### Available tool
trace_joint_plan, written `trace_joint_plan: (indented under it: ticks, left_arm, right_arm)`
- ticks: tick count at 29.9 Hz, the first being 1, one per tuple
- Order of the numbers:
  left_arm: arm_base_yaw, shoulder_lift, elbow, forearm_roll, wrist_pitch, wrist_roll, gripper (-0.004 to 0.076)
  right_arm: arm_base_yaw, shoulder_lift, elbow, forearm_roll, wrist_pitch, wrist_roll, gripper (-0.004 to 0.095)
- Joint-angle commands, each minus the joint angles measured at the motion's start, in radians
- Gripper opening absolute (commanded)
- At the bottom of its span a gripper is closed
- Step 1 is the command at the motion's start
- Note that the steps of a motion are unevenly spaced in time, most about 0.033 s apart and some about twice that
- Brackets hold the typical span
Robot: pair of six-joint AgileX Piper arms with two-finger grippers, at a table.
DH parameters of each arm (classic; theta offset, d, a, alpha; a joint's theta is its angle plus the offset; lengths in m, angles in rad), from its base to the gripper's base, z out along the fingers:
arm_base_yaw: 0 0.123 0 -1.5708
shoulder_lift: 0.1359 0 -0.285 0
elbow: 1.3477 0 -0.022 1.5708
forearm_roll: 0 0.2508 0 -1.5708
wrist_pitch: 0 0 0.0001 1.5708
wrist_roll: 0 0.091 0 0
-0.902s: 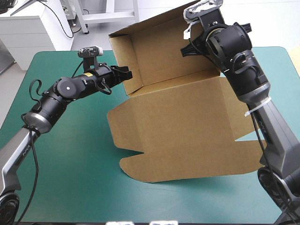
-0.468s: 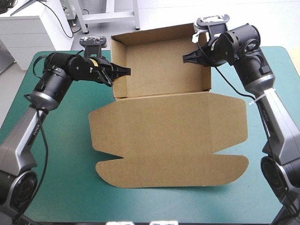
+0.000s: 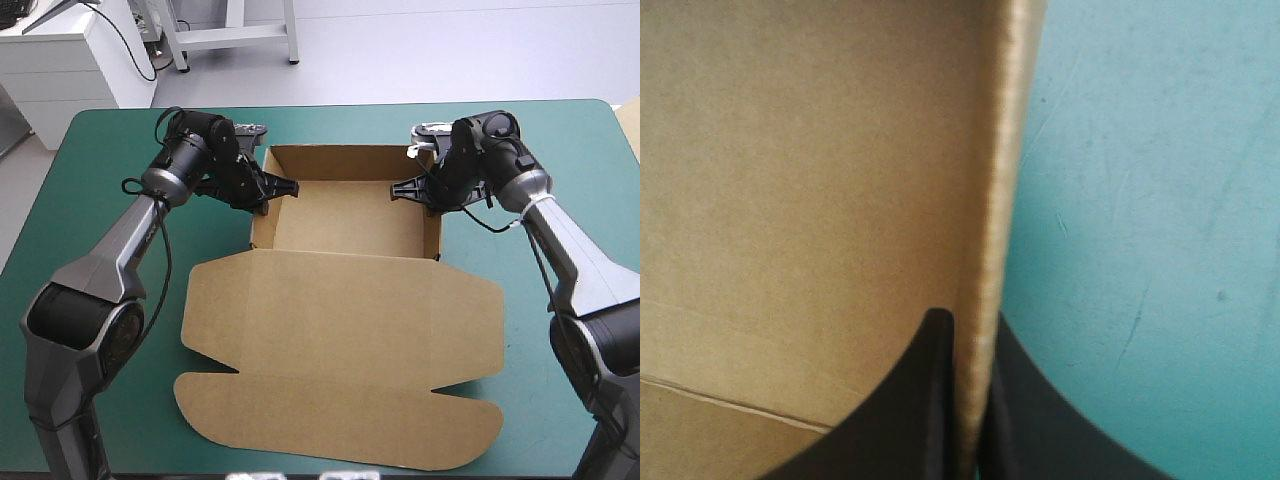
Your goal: Fold the box
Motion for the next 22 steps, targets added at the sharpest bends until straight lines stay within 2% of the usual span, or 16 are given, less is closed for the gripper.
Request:
trace_joint_plan:
  ticks: [1, 9, 12, 15, 22]
  left_arm:
    - [0.009, -0.030, -0.027, 0.052, 0.043, -0.008, -0.0008]
    - [0.009, -0.003, -0.027, 0.031, 0.043, -0.003, -0.0006]
    - [0.009, -0.001, -0.027, 0.032, 0.043, 0.006, 0.0019]
    - [0.009, -0.001, -0.027, 0.034, 0.043, 0.018, 0.0097]
    - [0.009, -0.001, -0.027, 0.042, 0.043, 0.045, 0.0392]
  right_arm:
    - [-0.015, -0.023, -0.014, -0.015, 0.027, -0.061, -0.0020]
    - [-0.022, 0.043, -0.014, -0.018, 0.034, -0.057, -0.0011]
    - [-0.024, 0.062, -0.014, -0.012, 0.042, -0.060, 0.0038]
    - [-0.024, 0.062, -0.014, -0.012, 0.030, -0.075, 0.0146]
    - [-0.024, 0.062, -0.022, -0.024, 0.037, -0.081, 0.0440]
